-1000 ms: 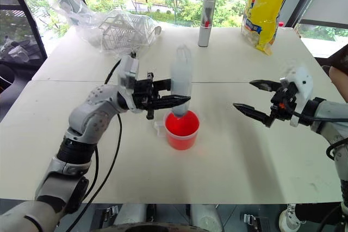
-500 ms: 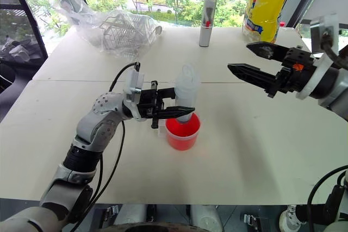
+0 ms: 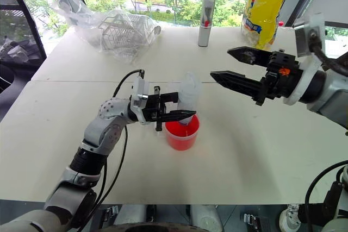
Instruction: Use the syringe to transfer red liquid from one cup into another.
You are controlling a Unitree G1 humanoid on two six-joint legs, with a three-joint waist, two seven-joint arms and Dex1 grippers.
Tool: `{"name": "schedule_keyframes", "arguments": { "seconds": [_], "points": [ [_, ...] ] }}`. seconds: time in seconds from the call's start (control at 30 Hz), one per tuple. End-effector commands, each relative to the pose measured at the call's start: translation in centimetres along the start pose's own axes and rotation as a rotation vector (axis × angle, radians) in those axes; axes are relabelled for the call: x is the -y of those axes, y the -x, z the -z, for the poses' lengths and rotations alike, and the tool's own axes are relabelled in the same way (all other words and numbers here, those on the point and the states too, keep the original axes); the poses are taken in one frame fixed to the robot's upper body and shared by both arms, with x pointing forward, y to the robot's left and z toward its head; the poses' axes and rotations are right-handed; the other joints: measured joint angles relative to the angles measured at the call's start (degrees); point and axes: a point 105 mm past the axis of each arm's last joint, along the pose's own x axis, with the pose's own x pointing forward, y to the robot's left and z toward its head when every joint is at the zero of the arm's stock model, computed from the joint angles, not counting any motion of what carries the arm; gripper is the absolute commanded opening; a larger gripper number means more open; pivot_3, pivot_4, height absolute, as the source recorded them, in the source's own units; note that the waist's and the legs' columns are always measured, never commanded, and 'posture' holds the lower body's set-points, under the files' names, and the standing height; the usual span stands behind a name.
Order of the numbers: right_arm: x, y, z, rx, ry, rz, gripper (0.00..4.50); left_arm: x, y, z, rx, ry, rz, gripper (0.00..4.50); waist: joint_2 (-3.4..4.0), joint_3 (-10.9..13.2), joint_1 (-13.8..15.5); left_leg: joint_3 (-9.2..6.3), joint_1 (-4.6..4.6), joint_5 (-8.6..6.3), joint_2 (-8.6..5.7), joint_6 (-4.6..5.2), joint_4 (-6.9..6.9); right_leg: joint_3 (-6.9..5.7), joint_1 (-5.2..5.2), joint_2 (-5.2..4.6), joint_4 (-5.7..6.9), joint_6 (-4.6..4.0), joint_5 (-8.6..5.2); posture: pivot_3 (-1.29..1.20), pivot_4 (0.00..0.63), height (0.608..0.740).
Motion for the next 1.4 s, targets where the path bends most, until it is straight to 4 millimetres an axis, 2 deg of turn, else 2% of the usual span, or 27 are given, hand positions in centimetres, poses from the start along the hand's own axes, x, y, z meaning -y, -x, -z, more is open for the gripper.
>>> {"name": "schedule_keyframes", "arguments": {
  "seconds": [0.03, 0.43, 0.77, 0.8, 0.83, 1.07, 1.4],
  "points": [
    [-1.4, -0.2, -0.4, -0.002, 0.022, -0.054, 4.50, 0.1, -0.3, -0.6, 0.021, -0.030, 0.006, 1.42, 0.00, 0.0, 0.0, 0.00, 0.00, 0.00, 0.00, 0.00, 0.00, 0.00, 0.00, 0.00, 0.00, 0.00, 0.00, 0.00, 0.150, 0.740],
    [-4.1, -0.6, 0.1, -0.058, 0.009, -0.226, 4.50, -0.1, -0.2, -0.6, 0.017, -0.024, 0.001, 1.42, 0.00, 0.0, -0.1, 0.00, 0.00, -0.01, 0.02, 0.02, -0.01, 0.00, 0.00, -0.01, -0.03, 0.00, 0.00, 0.00, 0.150, 0.740],
    [-4.7, -1.5, 0.4, -0.072, 0.011, -0.317, 4.50, -0.1, -0.2, -0.4, 0.014, -0.020, -0.001, 1.42, -0.01, 0.0, 0.0, -0.01, -0.02, -0.03, 0.03, 0.05, -0.02, 0.00, -0.02, -0.01, -0.05, -0.01, -0.01, 0.00, 0.150, 0.740],
    [-4.7, -1.5, 0.4, -0.074, 0.012, -0.324, 3.96, -0.1, -0.2, -0.3, 0.013, -0.019, -0.002, 1.42, -0.01, 0.0, 0.0, 0.00, -0.02, -0.03, 0.03, 0.05, -0.02, -0.01, -0.02, -0.01, -0.05, -0.01, -0.01, 0.00, 0.150, 0.740],
    [-4.8, -1.6, 0.4, -0.075, 0.014, -0.332, 3.67, -0.1, -0.2, -0.3, 0.013, -0.019, -0.002, 1.42, -0.01, 0.0, 0.0, 0.00, -0.02, -0.03, 0.03, 0.05, -0.02, -0.01, -0.02, -0.01, -0.06, -0.01, -0.01, 0.00, 0.150, 0.740],
    [-5.0, -2.1, 0.4, -0.092, 0.024, -0.386, 0.06, 0.2, -0.3, 0.1, 0.010, -0.009, 0.001, 1.42, 0.00, 0.0, 0.0, 0.00, -0.03, -0.04, 0.04, 0.06, -0.02, 0.00, -0.04, -0.03, -0.07, -0.01, -0.01, 0.00, 0.150, 0.740],
    [-4.1, -2.9, 1.1, -0.115, 0.019, -0.414, 0.06, 0.6, -0.1, 0.5, 0.001, 0.002, 0.004, 1.42, 0.01, 0.0, 0.0, 0.00, -0.04, -0.07, 0.06, 0.12, -0.03, 0.00, -0.05, -0.04, -0.09, -0.02, -0.01, 0.00, 0.150, 0.740]
  ]
}}
